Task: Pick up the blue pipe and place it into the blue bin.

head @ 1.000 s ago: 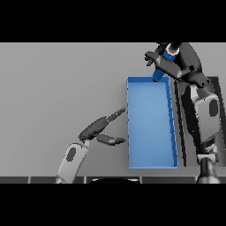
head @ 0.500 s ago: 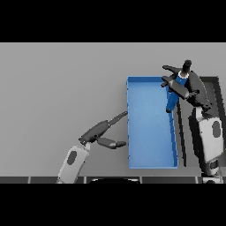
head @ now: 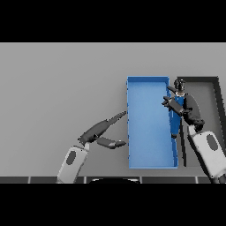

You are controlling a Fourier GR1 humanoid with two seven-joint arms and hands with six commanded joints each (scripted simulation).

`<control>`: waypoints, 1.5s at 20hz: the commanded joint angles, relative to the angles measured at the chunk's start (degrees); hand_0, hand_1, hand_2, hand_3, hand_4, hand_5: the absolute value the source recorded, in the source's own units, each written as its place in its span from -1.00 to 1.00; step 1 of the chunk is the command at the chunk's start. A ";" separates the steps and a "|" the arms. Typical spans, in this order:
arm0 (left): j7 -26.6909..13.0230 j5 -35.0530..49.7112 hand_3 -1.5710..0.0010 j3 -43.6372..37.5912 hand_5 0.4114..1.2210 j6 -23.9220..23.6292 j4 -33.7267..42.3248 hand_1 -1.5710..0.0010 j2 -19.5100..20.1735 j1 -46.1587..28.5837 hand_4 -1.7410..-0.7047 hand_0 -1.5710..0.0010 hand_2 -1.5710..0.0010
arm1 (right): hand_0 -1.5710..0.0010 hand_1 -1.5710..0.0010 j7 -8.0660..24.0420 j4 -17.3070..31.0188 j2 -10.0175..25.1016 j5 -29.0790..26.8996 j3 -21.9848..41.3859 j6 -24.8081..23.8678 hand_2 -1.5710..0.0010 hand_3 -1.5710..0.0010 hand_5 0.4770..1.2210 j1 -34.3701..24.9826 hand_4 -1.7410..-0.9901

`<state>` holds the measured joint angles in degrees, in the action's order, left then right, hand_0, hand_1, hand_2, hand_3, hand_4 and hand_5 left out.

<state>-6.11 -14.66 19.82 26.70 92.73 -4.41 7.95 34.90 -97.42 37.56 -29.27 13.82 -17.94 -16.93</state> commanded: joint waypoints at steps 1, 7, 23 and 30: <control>0.69 0.16 1.00 0.10 -0.98 0.17 0.64 1.00 0.32 -0.62 0.66 1.00 1.00 | -1.00 -1.00 -0.16 1.28 1.36 -0.55 2.20 -2.18 -1.00 -0.16 1.00 -0.60 -1.00; -0.47 -0.26 1.00 -0.39 -0.96 -0.47 -0.26 1.00 0.02 0.63 0.67 1.00 1.00 | 0.24 0.30 -0.82 6.55 8.55 -5.60 14.39 -5.68 0.30 0.59 1.00 -6.45 0.08; -0.77 -0.54 1.00 0.92 -0.96 -0.53 1.09 1.00 -0.42 -1.03 0.65 1.00 1.00 | 0.98 0.98 0.05 11.67 19.71 -13.26 39.14 -1.45 0.98 0.99 -0.45 -18.69 0.89; 0.17 -0.71 1.00 0.57 -0.95 -0.50 0.32 1.00 0.14 -1.00 0.65 1.00 1.00 | 0.99 0.99 -0.01 10.87 21.06 -14.34 40.83 -0.50 0.99 1.00 -0.54 -19.84 0.91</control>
<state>-5.90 -15.36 20.39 26.20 93.05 -4.26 6.95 34.92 -86.55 58.62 -43.61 54.65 -18.45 -36.77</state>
